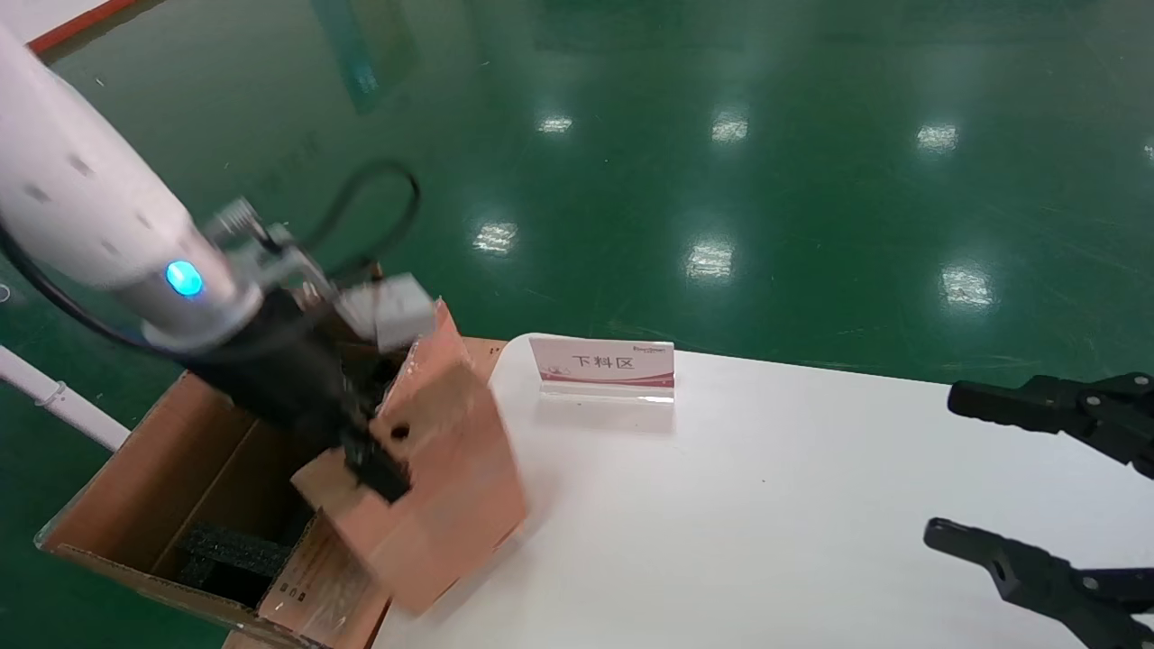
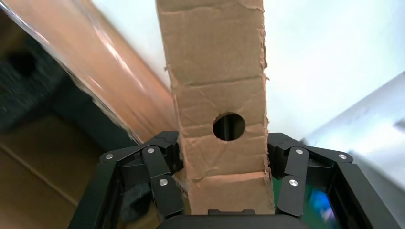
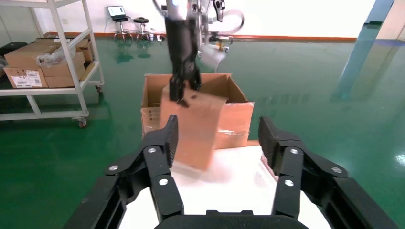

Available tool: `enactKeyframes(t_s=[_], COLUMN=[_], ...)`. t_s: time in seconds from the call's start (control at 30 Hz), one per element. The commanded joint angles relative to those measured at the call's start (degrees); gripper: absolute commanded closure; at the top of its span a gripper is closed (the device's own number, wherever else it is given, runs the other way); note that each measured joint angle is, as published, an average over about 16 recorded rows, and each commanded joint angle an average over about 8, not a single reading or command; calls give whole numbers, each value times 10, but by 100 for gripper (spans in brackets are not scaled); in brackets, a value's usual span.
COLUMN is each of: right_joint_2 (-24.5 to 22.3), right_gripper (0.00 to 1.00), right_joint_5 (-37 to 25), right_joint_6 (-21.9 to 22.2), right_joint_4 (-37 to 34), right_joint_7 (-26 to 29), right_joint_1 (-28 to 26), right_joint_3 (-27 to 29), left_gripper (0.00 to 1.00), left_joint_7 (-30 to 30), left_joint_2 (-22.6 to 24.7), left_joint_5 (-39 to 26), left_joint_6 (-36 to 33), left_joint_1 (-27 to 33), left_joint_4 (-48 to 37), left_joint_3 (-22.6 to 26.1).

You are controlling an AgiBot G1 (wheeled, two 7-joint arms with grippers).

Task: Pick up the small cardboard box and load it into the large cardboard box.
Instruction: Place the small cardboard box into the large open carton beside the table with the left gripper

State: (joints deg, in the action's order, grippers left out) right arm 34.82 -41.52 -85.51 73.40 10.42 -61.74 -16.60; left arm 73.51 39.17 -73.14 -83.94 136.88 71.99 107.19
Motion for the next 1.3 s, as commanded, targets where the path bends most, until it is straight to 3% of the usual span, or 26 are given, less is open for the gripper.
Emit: enactKeyframes(t_s=[0.03, 0.3, 0.57, 0.97, 1.3], right_joint_2=[0, 0, 0, 0, -1], right_gripper=[0, 0, 0, 0, 0], right_joint_5=[0, 0, 0, 1, 1], right_joint_6=[0, 0, 0, 0, 0], right_joint_4=[0, 0, 0, 0, 0], right_joint_7=[0, 0, 0, -1, -1], right_joint_1=[0, 0, 0, 0, 0], right_joint_3=[0, 0, -1, -1, -1], left_gripper=[100, 100, 100, 100, 100], left_joint_7=[-9, -86, -181, -309, -329], left_joint_2=[-9, -6, 21, 34, 26], left_joint_5=[19, 27, -6, -43, -18], left_joint_6=[-4, -16, -48, -75, -77], left_joint_1=[16, 101, 152, 173, 161], left_joint_4=[-8, -146, -298, -405, -433], left_joint_3=[-13, -58, -61, 49, 157])
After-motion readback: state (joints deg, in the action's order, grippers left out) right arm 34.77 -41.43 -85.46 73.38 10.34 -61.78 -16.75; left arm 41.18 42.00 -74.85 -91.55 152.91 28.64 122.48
